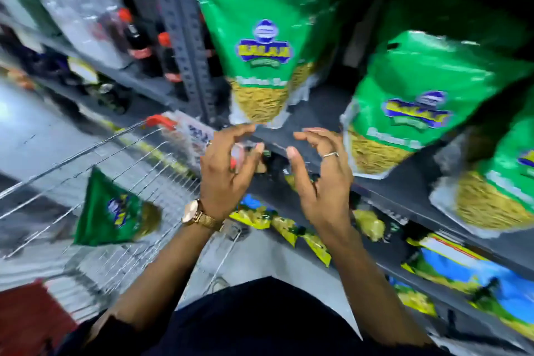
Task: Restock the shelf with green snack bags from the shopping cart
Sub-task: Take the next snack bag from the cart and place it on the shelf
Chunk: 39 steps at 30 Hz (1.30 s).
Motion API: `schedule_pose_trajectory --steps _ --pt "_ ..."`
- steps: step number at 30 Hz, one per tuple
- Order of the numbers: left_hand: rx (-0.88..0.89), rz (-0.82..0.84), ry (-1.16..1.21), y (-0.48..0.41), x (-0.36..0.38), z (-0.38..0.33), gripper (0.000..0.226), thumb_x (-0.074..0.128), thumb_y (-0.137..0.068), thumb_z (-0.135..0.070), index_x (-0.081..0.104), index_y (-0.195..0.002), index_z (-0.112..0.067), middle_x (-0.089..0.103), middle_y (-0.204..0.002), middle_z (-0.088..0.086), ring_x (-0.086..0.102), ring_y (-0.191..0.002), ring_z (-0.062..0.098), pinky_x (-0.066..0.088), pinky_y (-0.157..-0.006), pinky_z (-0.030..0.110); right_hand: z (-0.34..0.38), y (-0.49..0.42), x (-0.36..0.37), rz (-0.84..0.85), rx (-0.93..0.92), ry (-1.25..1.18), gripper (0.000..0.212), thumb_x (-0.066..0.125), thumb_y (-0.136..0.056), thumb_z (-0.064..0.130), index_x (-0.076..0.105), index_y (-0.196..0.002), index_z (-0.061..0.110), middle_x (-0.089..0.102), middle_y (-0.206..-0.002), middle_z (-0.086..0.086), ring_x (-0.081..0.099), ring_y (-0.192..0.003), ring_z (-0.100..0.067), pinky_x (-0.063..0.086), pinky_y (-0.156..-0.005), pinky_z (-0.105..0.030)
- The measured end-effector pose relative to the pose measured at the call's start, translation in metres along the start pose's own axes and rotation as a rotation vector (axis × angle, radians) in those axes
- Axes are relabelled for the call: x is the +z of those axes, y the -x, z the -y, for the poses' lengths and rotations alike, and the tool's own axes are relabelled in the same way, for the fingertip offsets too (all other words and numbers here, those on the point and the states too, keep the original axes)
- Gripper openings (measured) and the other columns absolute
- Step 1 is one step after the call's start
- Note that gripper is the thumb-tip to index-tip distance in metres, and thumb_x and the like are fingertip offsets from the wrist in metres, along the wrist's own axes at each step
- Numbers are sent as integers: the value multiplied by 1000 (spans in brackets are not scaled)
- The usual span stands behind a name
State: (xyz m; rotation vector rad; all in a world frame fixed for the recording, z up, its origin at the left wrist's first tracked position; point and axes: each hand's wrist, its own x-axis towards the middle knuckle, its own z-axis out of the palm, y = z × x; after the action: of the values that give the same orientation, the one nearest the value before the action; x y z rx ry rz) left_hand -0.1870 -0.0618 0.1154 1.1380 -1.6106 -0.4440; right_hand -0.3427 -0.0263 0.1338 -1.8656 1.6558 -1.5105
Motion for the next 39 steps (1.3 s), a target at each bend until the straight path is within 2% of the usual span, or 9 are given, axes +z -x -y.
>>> schedule_pose_trajectory --steps 6,11,18,21,24,28,33,36,39 --pt "-346 -122 -154 40 -120 92 14 61 -92 -20 67 -97 -9 73 -92 4 67 -79 13 54 -77 28 20 -9 137 562 35 -162 25 66 -89 24 66 -110 10 67 -107 -1 65 -103 -23 50 -94 -38" --pt "-960 -90 -159 108 -185 178 51 60 -74 -52 64 -73 0 61 -61 14 52 -63 15 44 -60 35 18 -3 256 1081 241 -144 37 71 -88 10 61 -122 1 65 -126 -15 61 -112 -23 50 -100 -41" --pt "-1629 160 87 168 -189 246 39 65 -86 -46 62 -93 -7 69 -106 24 59 -78 28 47 -64 29 -16 16 395 1489 324 98 59 75 -83 6 48 -133 -8 49 -111 -9 49 -103 -21 49 -96 -39" --pt "-1695 -28 299 165 -174 264 66 70 -85 -36 36 -136 -13 60 -113 18 58 -68 19 46 -57 27 -38 19 444 1587 364 202 73 81 -77 11 45 -138 -7 52 -109 -5 51 -99 -19 48 -81 -30" --pt "-1719 -339 516 164 -161 288 76 66 -89 -26 17 -146 -12 62 -95 7 50 -53 9 44 -43 18 -78 25 494 1613 412 179 108 94 -58 23 36 -146 -1 60 -129 -10 59 -116 -27 44 -110 -44" --pt "-1606 -541 515 158 -144 308 59 74 -82 -7 45 -133 -8 58 -115 4 57 -83 14 47 -71 30 -89 26 526 1695 317 123 125 95 -44 45 36 -148 9 46 -151 -15 44 -138 -33 35 -118 -50" --pt "-1585 -671 465 162 -135 322 51 84 -63 -28 62 -108 -16 66 -102 4 62 -86 15 57 -75 41 -43 22 503 1868 379 103 69 81 -72 2 50 -133 2 63 -120 -4 59 -114 -23 49 -100 -35" --pt "-1589 -721 408 162 -134 327 50 82 -52 -36 58 -93 -21 63 -96 6 63 -55 -11 57 -75 41 -53 35 501 1753 372 89 77 91 -55 34 62 -121 6 68 -124 -11 62 -119 -30 52 -103 -49" --pt "-1621 -638 257 154 -138 324 41 76 -73 -17 58 -107 -4 61 -115 15 73 -89 11 56 -90 41 -76 47 496 1574 331 92 81 90 -49 43 66 -116 6 71 -120 -16 66 -114 -34 55 -97 -53"
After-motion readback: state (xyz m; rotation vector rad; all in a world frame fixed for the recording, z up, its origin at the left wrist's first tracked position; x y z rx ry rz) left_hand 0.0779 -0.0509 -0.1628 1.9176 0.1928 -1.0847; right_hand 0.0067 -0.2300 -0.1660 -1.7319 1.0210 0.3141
